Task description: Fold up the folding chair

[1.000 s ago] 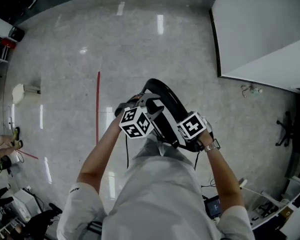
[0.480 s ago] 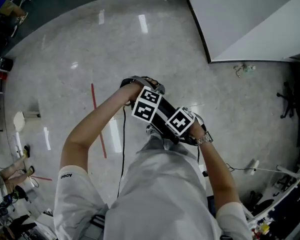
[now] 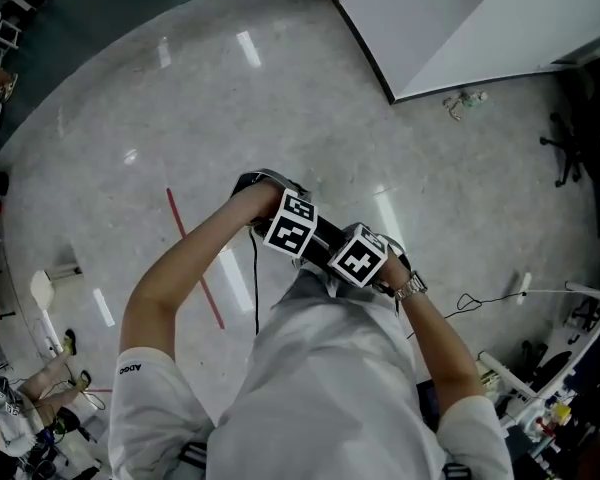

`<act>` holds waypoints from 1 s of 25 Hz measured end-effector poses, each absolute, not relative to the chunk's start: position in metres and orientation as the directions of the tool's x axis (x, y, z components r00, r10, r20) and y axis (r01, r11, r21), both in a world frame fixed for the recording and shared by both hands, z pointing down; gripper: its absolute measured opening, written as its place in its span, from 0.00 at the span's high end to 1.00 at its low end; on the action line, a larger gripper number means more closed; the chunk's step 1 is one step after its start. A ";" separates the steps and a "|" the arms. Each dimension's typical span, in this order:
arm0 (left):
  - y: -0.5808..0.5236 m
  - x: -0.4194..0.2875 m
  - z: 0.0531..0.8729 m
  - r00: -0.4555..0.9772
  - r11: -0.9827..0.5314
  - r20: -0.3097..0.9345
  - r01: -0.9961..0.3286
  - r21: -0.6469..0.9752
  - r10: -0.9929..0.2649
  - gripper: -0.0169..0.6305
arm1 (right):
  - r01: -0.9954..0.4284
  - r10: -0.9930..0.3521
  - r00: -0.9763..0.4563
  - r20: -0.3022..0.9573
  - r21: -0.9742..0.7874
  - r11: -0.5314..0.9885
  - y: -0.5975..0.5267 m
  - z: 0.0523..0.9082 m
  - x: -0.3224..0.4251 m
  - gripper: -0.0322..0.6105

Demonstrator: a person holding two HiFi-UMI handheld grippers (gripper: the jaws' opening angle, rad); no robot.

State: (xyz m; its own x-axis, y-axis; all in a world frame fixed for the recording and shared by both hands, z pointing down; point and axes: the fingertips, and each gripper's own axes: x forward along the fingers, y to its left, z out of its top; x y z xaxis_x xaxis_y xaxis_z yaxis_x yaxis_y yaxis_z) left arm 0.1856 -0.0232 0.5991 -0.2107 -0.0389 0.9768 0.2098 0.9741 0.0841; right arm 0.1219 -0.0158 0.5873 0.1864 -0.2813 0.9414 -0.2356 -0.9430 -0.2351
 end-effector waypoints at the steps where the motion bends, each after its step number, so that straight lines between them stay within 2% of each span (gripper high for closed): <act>1: -0.024 0.186 0.599 -0.208 0.974 0.977 0.207 0.094 -0.050 0.81 | -0.223 -0.275 0.190 0.943 -0.231 -0.947 -0.015 0.588 0.121 0.84; 12: -0.021 0.169 0.596 -0.196 0.962 0.973 0.217 0.165 -0.122 0.88 | -0.203 -0.265 0.199 0.943 -0.225 -0.953 -0.004 0.586 0.105 0.88; 25: 0.062 0.077 0.583 -0.152 0.953 0.979 0.251 0.169 -0.133 0.89 | -0.257 -0.261 0.194 0.946 -0.208 -0.944 0.088 0.576 0.013 0.88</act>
State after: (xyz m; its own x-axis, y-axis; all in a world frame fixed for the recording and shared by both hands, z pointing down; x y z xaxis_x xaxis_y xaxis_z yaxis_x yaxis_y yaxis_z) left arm 0.0769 0.0623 0.5834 -0.1523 -0.1332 0.9793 0.2514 0.9531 0.1687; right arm 0.0131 0.0882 0.5757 0.1941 -0.2612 0.9456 -0.2572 -0.9437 -0.2079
